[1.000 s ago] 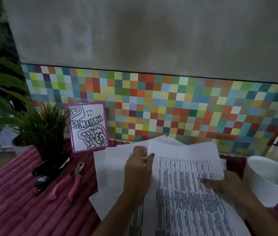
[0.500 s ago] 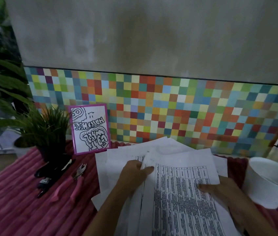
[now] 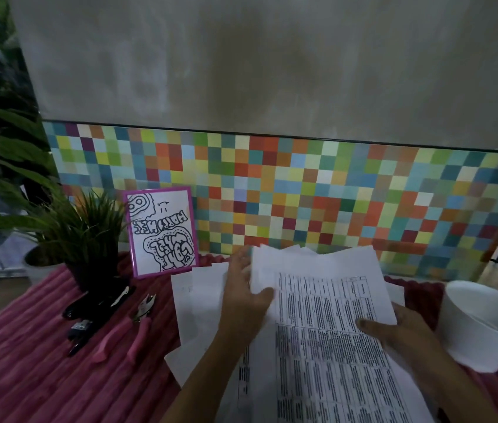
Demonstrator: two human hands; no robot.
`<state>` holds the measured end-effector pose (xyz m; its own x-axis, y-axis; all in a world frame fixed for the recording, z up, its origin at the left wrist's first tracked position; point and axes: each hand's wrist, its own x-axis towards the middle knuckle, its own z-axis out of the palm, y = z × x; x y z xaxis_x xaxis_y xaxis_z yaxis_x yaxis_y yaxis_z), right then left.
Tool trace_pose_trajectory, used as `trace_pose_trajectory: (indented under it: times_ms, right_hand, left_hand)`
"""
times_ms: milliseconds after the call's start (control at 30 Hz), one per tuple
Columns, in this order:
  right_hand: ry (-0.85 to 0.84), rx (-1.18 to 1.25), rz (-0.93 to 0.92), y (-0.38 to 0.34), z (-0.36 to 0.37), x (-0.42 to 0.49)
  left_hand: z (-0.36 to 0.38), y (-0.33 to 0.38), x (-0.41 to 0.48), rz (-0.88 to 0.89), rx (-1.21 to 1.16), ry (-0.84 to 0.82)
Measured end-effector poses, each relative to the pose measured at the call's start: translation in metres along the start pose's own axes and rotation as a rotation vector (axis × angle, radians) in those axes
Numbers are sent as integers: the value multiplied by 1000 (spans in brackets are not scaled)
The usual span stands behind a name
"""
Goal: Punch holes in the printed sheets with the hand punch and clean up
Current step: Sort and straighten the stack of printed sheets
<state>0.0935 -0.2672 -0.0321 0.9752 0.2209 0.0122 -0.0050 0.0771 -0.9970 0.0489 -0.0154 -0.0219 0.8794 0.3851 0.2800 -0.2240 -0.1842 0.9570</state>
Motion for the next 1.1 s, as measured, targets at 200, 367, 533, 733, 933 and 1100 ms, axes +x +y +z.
trace_pose_trajectory:
  times_ms: [200,367,533,733,933,1100]
  right_hand:
    - [184,-194,80,9,-13,7]
    - [159,-209,90,21,-14,13]
    - [138,-191,51,19,-9,11]
    - [136,-147,45,28,-3,13]
    - [124,20,22,29,14,10]
    - [108,16,-48,28,20,6]
  left_hand:
    - [-11,-11,7,-286,553,50]
    - [-22,-17,16,-348,494,77]
    - [-19,-22,12,-307,656,73]
    - [-19,-33,13,-167,950,85]
    - [-26,-37,20,-135,762,150]
    - [-14,-27,16,87,158,105]
